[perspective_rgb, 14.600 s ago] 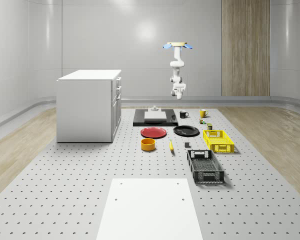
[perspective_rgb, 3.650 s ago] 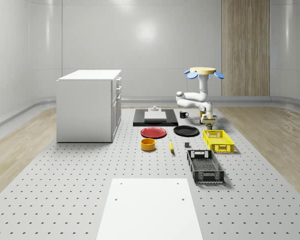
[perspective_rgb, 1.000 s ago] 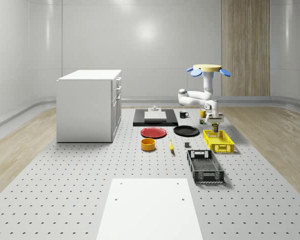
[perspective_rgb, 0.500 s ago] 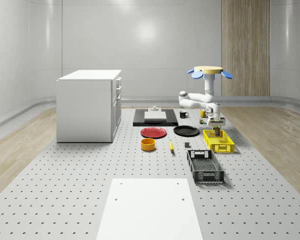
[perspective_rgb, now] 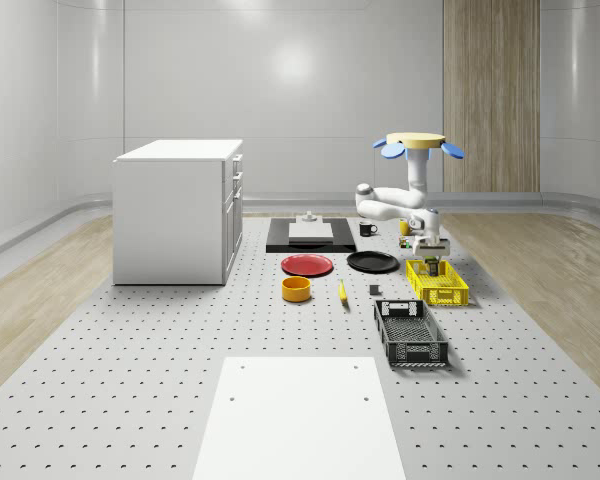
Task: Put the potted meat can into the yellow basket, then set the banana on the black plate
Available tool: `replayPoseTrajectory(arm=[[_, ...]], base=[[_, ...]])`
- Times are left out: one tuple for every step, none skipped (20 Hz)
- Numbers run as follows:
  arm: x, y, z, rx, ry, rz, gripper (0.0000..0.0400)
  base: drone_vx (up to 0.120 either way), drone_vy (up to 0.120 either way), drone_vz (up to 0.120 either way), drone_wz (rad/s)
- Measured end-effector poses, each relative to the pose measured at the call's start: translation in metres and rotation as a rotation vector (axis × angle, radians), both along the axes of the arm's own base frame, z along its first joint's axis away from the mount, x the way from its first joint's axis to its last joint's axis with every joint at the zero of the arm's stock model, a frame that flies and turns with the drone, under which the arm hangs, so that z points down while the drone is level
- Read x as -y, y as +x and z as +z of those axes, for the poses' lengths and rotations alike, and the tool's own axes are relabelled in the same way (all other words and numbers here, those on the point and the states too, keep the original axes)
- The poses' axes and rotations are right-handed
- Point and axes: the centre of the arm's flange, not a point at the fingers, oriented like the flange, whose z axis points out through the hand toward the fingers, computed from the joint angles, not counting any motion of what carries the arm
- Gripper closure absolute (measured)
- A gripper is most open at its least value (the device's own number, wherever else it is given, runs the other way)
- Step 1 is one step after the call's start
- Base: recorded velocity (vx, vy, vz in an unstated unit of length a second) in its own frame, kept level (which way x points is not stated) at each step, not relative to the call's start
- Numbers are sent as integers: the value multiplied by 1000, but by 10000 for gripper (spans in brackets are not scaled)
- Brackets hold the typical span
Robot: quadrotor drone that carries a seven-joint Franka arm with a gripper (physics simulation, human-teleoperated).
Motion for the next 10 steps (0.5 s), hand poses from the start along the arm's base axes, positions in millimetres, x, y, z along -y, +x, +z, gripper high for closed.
replayPoseTrajectory(arm=[[0, 0, 4, 0, 0, 0, 114], [0, 0, 7, 0, 0, 0, 114], [0, 0, 11, 0, 0, 0, 114], [0, 0, 15, 0, 0, 0, 114], [0, 0, 18, 0, 0, 0, 114], [0, 0, 22, 0, 0, 0, 114], [0, 0, 26, 0, 0, 0, 114], [0, 0, 29, 0, 0, 0, 105], [0, 0, 31, 0, 1, 0, 76], [0, 0, 33, 1, 1, 0, 62]], base=[[0, 0, 0, 0], [0, 0, 0, 0], [0, 0, 0, 0], [0, 0, 0, 0], [0, 0, 0, 0], [0, 0, 0, 0], [0, 0, 0, 0], [0, 0, 0, 0], [0, 0, 0, 0], [0, 0, 0, 0]])
